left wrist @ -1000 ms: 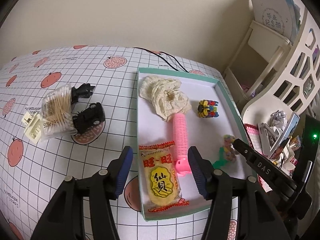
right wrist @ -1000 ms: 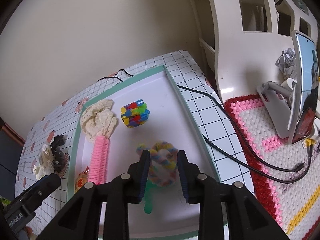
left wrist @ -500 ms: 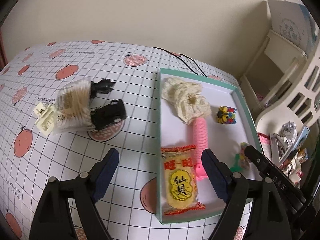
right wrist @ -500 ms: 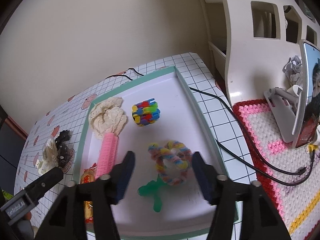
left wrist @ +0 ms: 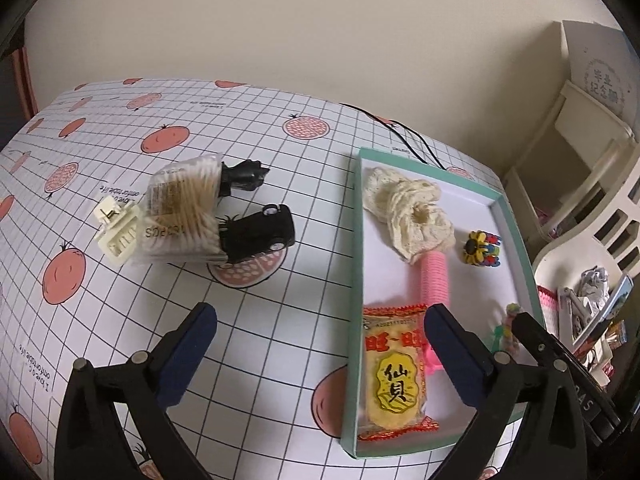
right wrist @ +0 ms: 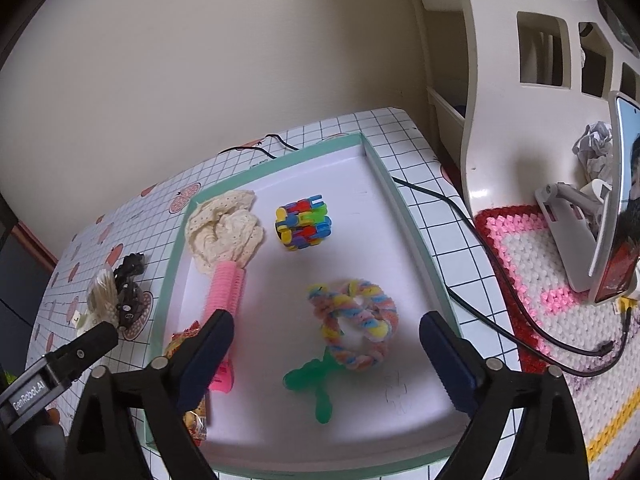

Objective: Organize objects
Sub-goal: 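Withdraw both tools from the tray toward the cotton swab bag and black toy car, then lower the left gripper toward the white claw clip while the right approaches the black toy car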

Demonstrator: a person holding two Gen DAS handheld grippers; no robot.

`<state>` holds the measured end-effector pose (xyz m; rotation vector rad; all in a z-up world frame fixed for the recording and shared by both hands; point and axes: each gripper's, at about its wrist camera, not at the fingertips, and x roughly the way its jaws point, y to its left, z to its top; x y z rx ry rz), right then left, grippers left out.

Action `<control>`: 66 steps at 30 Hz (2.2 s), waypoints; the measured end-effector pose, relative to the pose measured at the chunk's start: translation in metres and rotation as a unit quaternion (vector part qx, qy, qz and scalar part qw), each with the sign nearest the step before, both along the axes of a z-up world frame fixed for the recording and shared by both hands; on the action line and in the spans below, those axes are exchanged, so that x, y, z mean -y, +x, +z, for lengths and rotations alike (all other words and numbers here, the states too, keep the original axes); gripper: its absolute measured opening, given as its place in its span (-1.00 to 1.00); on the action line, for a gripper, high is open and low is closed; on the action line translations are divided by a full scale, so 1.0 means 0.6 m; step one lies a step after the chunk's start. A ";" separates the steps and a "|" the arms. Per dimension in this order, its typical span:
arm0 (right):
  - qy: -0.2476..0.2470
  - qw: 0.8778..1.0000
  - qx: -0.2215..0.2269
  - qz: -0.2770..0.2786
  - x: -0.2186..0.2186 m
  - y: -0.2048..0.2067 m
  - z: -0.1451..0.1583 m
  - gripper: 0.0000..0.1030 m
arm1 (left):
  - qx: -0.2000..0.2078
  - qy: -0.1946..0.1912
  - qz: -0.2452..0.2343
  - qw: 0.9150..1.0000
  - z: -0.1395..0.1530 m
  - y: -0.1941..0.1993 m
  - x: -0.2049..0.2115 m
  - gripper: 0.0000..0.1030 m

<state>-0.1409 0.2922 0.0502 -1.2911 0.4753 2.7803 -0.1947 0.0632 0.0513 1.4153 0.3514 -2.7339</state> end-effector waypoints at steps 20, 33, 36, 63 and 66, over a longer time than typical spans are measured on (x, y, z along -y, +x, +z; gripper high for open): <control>0.017 1.000 -0.003 0.007 0.006 0.002 0.004 1.00 | -0.006 -0.002 0.004 1.000 -0.002 -0.003 0.013 1.00; 0.031 0.999 -0.015 0.027 0.035 0.002 0.018 1.00 | -0.026 -0.024 -0.015 0.999 0.014 -0.008 0.025 1.00; 0.033 0.999 -0.018 0.032 0.042 0.000 0.021 1.00 | -0.031 -0.021 -0.015 0.999 0.020 -0.011 0.034 1.00; 0.026 0.991 -0.092 0.093 0.150 -0.050 0.152 1.00 | -0.072 0.025 -0.013 0.997 0.109 -0.069 0.126 1.00; 0.027 0.990 -0.085 0.108 0.177 -0.066 0.150 1.00 | -0.064 0.033 -0.015 0.997 0.109 -0.081 0.145 1.00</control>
